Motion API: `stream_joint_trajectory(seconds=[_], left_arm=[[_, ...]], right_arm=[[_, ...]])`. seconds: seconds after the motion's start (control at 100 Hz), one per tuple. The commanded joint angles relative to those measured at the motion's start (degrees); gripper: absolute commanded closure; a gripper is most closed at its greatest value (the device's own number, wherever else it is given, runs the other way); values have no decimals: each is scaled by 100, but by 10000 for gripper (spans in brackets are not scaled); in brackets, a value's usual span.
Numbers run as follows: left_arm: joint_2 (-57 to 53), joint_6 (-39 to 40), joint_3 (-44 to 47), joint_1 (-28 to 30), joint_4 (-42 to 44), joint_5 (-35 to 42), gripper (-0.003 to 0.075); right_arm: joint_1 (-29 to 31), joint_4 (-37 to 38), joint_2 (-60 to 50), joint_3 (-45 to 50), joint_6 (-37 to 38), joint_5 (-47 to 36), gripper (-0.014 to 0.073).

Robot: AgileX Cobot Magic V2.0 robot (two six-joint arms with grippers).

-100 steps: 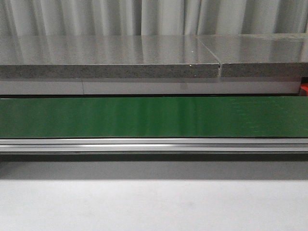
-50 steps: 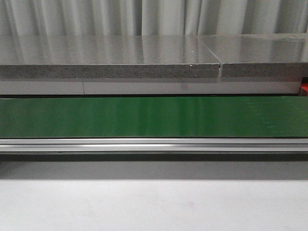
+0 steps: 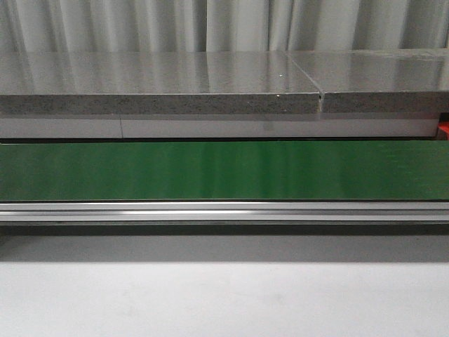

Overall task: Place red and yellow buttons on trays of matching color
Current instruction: 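Lower the left gripper onto another red push button beside the belt, then lift the red button and lower it onto the green belt, open left gripper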

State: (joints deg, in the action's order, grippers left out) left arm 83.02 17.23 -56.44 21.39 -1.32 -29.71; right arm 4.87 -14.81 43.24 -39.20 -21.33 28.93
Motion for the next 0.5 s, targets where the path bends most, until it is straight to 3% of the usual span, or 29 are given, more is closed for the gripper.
stream_joint_trajectory(seconds=[0.0, 0.24, 0.49], left_arm=[[-486, -308, -248, -121, -200, 92, 739], [-628, -674, -699, -900, -215, -429, 739], [-420, -751, -727, -1554, -215, -440, 739]], right_arm=[[1, -39, -40, -143, -48, -349, 662], [1, -39, -40, -143, -48, -349, 662], [1, -39, -40, -143, -48, -349, 662]])
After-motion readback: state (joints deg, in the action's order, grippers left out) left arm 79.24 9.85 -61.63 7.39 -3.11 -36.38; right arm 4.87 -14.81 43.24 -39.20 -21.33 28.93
